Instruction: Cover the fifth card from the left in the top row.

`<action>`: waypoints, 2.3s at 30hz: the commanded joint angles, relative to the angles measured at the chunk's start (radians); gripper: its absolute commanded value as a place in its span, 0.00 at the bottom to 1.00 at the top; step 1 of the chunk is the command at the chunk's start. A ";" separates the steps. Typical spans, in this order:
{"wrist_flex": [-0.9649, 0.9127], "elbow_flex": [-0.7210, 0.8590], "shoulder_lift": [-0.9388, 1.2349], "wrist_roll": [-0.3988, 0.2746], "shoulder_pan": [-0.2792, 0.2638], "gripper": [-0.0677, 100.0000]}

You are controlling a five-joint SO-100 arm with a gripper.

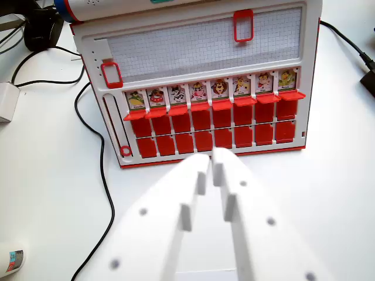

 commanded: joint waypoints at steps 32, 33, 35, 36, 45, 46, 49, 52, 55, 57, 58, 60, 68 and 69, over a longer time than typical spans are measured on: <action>-0.041 0.103 -0.276 0.153 0.078 0.00; -0.048 0.098 -0.307 0.161 0.081 0.00; -0.067 0.080 -0.368 0.178 0.087 0.00; -0.075 0.064 -0.400 0.184 0.091 0.00; -0.181 -0.094 -0.664 0.206 0.087 0.00; -0.192 -0.112 -0.690 0.204 0.086 0.00; -0.221 -0.167 -0.764 0.195 0.081 0.00; -0.249 -0.212 -0.825 0.186 0.078 0.00; -0.295 -0.229 -0.868 0.179 0.078 0.00; -0.321 -0.233 -0.887 0.181 0.078 0.00; -0.328 -0.235 -0.893 0.183 0.078 0.00; -0.344 -0.238 -0.902 0.190 0.075 0.00; -0.466 -0.241 -0.907 0.262 0.069 0.00; -0.486 -0.241 -0.904 0.278 0.069 0.00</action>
